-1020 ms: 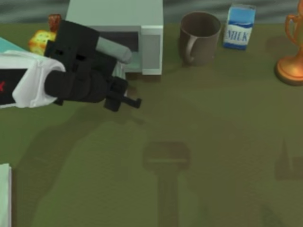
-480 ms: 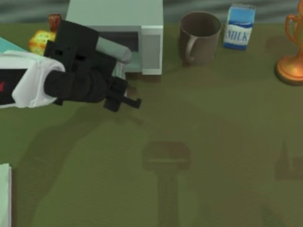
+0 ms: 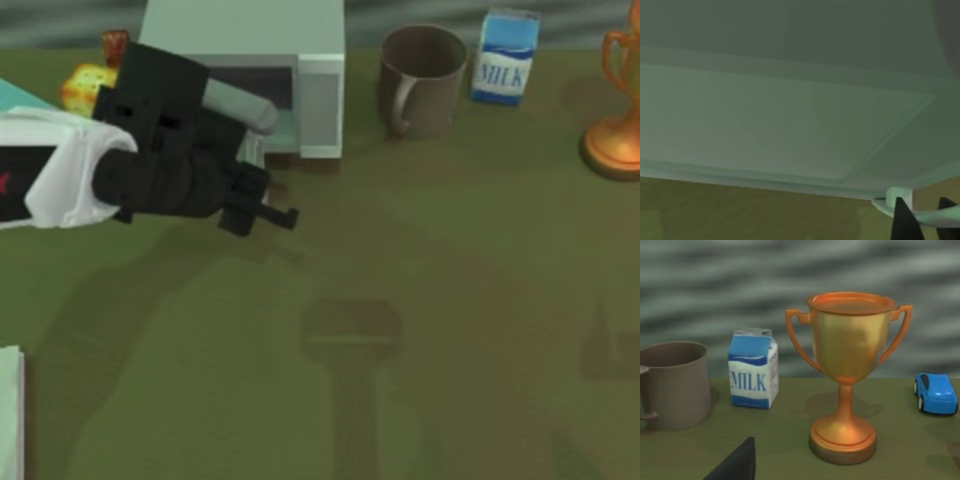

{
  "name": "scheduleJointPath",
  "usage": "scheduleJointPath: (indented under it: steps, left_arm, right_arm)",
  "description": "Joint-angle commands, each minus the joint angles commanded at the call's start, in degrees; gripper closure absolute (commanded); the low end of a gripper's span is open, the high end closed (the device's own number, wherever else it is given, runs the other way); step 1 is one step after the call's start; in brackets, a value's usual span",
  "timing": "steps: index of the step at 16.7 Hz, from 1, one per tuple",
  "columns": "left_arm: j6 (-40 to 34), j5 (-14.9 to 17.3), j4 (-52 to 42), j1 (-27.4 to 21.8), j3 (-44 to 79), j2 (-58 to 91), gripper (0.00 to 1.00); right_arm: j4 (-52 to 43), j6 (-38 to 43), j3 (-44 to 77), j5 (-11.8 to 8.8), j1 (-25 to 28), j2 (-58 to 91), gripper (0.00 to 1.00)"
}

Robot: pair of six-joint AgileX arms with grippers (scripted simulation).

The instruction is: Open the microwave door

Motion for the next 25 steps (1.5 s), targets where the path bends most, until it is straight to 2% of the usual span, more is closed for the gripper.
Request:
scheduleJointPath:
  steps: [7,25]
  left_arm:
    - [4.0,2.7,-0.3,2.0,-1.4,-1.3,1.0]
    - [4.1,2.7,-0.3,2.1,-1.4,-1.3,1.0]
  right_arm:
    - [0.0,0.0,0.0,0.0,0.0,0.0,0.0]
    - [0.0,0.0,0.0,0.0,0.0,0.0,0.0]
